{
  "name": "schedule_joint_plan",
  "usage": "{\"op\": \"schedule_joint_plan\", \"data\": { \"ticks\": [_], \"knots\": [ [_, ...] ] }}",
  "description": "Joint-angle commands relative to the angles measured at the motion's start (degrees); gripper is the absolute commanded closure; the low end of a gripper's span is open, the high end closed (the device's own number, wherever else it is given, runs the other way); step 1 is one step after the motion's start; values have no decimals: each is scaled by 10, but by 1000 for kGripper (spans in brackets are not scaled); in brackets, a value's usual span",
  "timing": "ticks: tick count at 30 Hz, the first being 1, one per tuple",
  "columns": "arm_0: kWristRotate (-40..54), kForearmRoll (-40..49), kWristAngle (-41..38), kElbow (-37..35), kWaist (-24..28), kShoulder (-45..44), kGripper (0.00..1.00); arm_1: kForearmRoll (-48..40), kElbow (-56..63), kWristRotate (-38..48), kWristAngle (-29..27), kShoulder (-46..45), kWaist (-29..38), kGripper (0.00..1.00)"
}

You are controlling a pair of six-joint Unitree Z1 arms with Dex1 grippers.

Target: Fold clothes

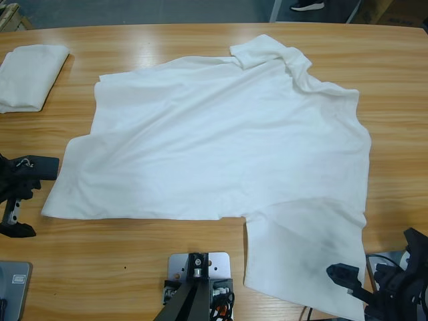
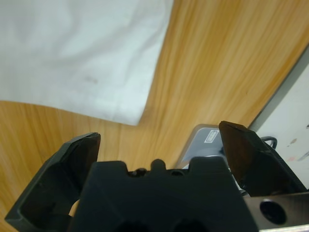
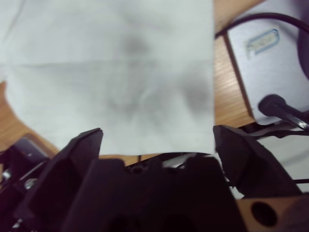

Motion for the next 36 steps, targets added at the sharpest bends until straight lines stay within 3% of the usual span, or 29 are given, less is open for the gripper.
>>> {"op": "schedule_joint_plan", "data": {
  "ticks": [1,5,7,23,29,36],
  "knots": [
    [-23,-5,4,38,65,20,38,-33,43,74,-2,31,66,96],
    [-51,-50,11,60,65,21,64,-61,52,75,-12,42,68,101],
    [-97,-80,3,71,65,21,145,-65,57,75,-12,42,69,101],
    [-110,-131,32,102,43,97,153,-69,69,74,-23,34,70,105],
    [-132,-143,74,107,11,120,436,-70,75,73,-25,28,70,105],
    [-156,-160,83,106,9,100,474,-79,82,70,-29,28,70,131]
  ]
}}
